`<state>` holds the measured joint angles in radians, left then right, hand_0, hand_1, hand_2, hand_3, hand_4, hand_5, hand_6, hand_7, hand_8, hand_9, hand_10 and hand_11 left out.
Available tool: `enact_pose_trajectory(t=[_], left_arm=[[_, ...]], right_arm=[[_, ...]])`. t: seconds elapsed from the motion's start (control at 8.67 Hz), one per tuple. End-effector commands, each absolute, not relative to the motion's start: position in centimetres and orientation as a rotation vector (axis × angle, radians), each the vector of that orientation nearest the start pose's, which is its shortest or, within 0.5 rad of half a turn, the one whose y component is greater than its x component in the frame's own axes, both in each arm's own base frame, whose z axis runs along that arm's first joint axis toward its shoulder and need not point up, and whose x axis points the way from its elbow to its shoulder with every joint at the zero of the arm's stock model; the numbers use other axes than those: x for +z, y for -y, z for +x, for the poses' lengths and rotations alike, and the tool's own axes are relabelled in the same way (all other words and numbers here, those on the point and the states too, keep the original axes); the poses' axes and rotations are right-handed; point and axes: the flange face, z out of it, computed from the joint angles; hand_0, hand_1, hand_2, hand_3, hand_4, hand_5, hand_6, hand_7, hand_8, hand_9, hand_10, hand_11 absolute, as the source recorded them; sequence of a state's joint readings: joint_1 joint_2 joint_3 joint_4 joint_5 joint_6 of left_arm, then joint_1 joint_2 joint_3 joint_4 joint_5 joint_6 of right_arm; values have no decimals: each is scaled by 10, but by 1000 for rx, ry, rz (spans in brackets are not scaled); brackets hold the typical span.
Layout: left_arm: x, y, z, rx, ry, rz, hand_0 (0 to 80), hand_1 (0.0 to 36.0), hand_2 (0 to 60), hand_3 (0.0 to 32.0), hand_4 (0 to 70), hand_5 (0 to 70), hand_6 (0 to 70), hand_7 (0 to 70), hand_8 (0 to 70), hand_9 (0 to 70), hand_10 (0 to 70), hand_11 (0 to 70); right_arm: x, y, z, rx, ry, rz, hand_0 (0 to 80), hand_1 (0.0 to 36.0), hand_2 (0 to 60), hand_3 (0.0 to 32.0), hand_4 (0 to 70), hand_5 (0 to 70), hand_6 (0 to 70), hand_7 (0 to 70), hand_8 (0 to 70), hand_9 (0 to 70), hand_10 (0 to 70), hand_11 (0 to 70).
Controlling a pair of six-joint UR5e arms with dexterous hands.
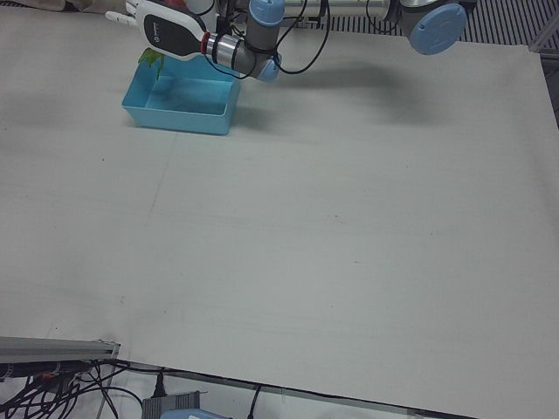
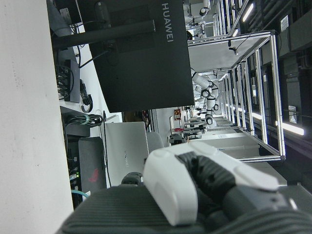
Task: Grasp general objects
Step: 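Lower the dragon fruit into the blue tray with the left hand, then open the left hand's fingers and lift it away from the tray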
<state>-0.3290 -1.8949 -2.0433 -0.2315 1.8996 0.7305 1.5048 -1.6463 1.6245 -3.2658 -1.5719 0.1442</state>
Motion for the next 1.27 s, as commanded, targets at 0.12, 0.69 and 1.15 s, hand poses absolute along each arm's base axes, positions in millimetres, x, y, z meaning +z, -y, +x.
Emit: enact_pose_trajectory(t=[0.12, 0.69, 1.15], left_arm=[[286, 275, 471, -119, -2412, -711, 800, 360, 600, 36, 0, 0, 0, 148, 0, 15, 21, 97], [299, 304, 448, -182, -2410, -629, 800, 360, 600, 0, 0, 700, 0, 400, 0, 66, 117, 234], [393, 496, 259, -610, -2312, -90, 800, 360, 600, 0, 654, 700, 621, 700, 114, 186, 363, 551]], right_arm=[[708, 452, 104, -2333, -2006, 212, 0, 0, 0, 0, 0, 0, 0, 0, 0, 0, 0, 0], [708, 452, 104, -2332, -2005, 211, 0, 0, 0, 0, 0, 0, 0, 0, 0, 0, 0, 0], [708, 452, 104, -2333, -2006, 212, 0, 0, 0, 0, 0, 0, 0, 0, 0, 0, 0, 0]])
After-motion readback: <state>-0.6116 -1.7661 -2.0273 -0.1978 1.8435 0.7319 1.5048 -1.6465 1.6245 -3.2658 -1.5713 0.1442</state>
